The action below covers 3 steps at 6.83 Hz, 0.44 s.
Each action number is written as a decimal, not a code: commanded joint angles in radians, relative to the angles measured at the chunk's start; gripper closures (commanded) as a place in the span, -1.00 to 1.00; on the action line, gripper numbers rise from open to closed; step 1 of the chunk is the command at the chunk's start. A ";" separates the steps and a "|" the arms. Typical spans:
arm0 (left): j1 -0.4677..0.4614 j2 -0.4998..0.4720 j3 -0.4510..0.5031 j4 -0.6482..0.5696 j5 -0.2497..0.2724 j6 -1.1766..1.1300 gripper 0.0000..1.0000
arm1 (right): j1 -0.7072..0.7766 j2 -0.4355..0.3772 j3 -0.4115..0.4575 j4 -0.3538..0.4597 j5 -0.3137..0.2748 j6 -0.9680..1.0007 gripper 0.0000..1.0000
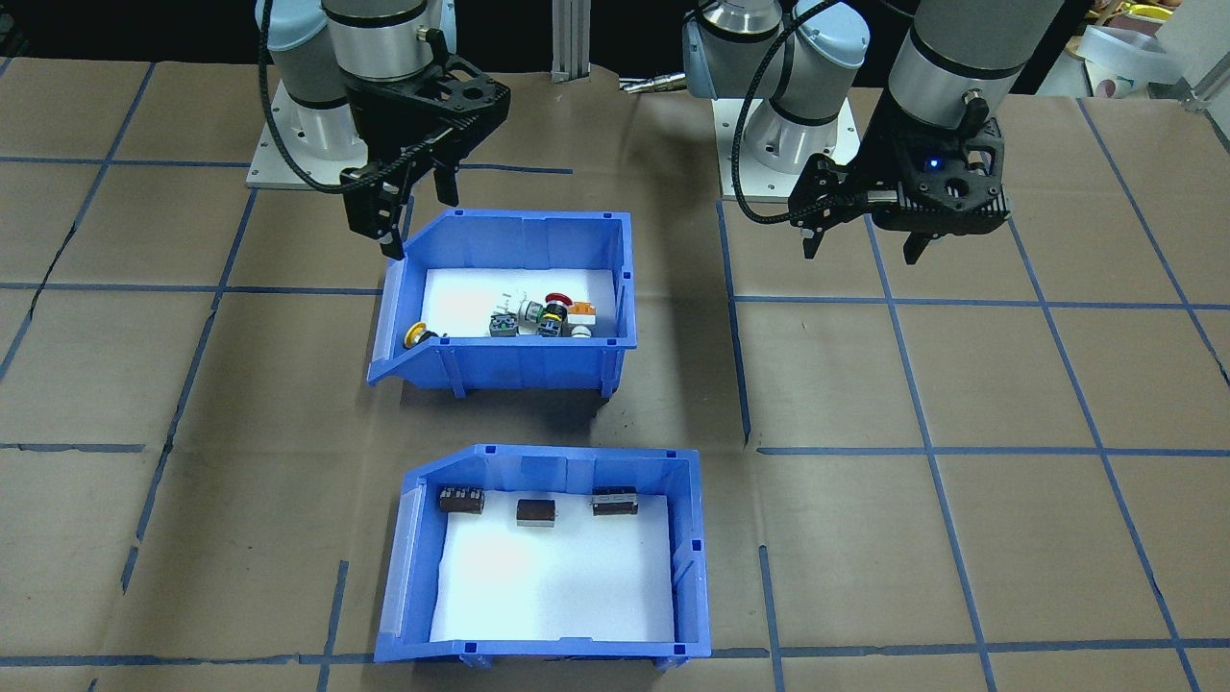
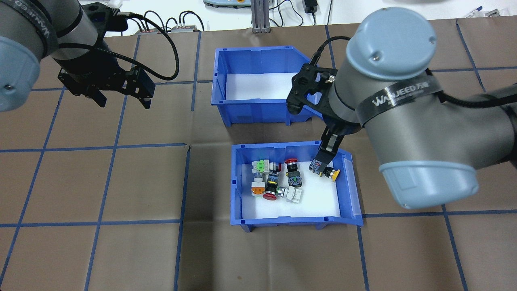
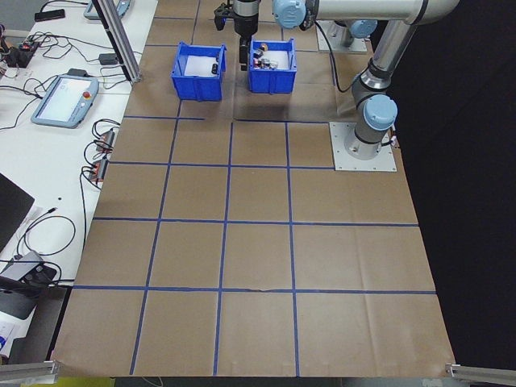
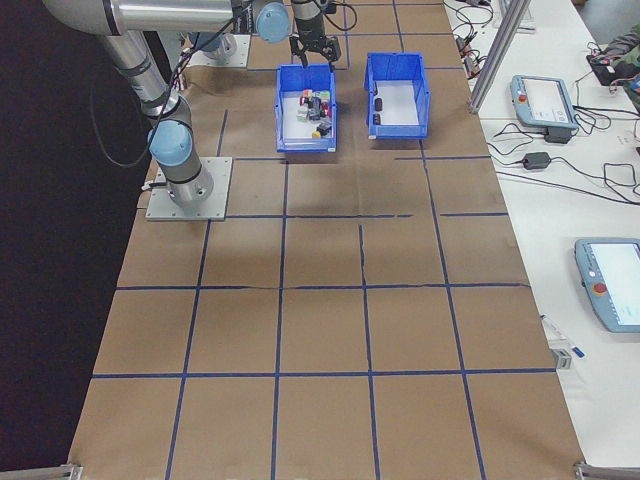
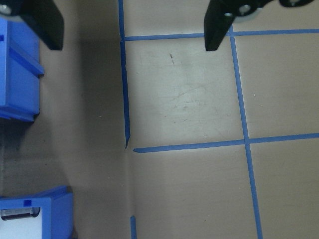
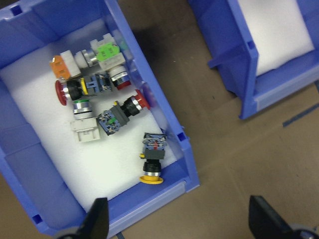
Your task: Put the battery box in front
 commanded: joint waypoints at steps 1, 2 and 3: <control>0.000 0.000 0.000 0.000 0.000 0.000 -0.98 | -0.128 0.003 -0.066 0.046 0.001 0.116 -1.00; 0.000 -0.002 0.000 0.000 0.000 -0.002 -0.98 | -0.165 0.005 -0.086 0.060 0.001 0.251 -1.00; 0.000 -0.005 0.000 0.000 0.000 0.000 -0.98 | -0.181 0.012 -0.095 0.060 -0.001 0.424 -1.00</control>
